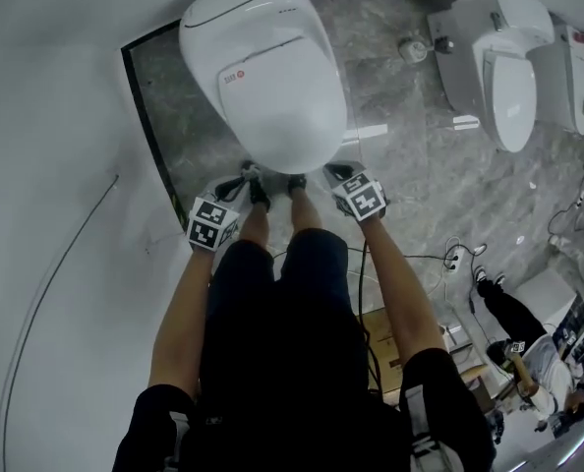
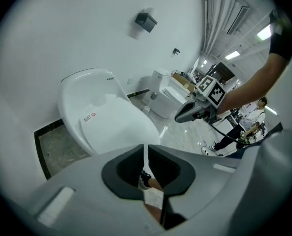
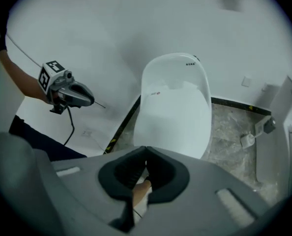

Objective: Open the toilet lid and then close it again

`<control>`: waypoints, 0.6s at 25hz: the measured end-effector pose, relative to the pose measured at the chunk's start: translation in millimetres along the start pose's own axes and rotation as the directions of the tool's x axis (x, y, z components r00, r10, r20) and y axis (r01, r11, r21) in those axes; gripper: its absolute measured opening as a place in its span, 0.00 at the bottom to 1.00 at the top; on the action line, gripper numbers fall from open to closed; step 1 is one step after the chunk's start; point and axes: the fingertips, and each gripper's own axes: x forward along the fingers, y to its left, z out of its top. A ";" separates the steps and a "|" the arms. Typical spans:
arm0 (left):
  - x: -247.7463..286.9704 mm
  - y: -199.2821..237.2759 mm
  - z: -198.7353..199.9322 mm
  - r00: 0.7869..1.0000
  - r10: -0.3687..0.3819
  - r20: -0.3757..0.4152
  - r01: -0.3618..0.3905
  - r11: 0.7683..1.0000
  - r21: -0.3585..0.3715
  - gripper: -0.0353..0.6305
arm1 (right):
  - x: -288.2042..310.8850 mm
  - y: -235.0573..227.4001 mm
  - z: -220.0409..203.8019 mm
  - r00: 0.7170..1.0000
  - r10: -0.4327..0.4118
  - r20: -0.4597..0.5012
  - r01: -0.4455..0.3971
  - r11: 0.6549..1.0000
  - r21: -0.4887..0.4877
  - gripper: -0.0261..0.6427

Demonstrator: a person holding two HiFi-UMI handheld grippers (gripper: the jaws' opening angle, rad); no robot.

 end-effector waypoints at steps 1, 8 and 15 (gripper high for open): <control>-5.8 -6.9 4.8 1.000 -0.013 0.013 0.013 1.000 -0.004 0.09 | -8.3 7.5 2.4 1.000 0.019 0.009 -0.019 1.000 -0.013 0.04; -46.0 -49.3 35.6 0.995 -0.064 0.078 0.062 0.998 0.029 0.07 | -73.3 56.5 38.5 0.983 0.121 0.139 -0.108 0.989 -0.099 0.04; -83.0 -77.6 74.0 0.986 -0.074 0.151 0.054 0.990 0.131 0.07 | -136.5 93.6 74.6 0.941 0.231 0.245 -0.203 0.970 -0.136 0.04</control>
